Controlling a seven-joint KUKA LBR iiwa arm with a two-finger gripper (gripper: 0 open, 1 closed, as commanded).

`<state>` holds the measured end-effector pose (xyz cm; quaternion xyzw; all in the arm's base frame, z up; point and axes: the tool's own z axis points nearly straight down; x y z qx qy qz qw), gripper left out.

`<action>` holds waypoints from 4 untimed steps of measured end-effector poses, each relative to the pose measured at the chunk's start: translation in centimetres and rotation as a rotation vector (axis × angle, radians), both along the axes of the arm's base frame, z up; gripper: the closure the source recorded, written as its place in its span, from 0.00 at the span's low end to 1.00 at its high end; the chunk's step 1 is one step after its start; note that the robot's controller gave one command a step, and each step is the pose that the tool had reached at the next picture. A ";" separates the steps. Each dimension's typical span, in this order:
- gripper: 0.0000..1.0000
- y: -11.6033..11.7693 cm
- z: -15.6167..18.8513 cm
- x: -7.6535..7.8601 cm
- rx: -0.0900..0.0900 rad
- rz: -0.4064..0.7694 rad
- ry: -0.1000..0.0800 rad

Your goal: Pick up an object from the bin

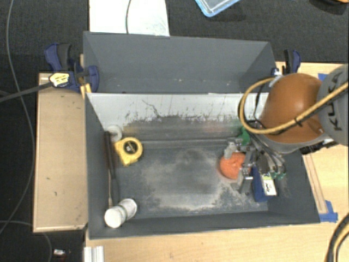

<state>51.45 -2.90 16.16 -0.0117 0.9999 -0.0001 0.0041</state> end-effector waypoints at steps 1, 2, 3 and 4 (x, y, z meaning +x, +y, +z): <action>0.00 -4.3 -9.3 3.1 0.001 0.151 -0.011; 0.00 -6.5 -8.9 4.9 0.000 0.050 -0.013; 0.00 -5.2 -8.9 4.1 0.001 0.098 -0.014; 1.00 -6.1 -8.7 4.9 0.001 0.060 -0.019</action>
Offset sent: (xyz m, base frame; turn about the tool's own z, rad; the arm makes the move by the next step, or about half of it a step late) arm 0.0463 -0.0644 -0.0916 -0.0527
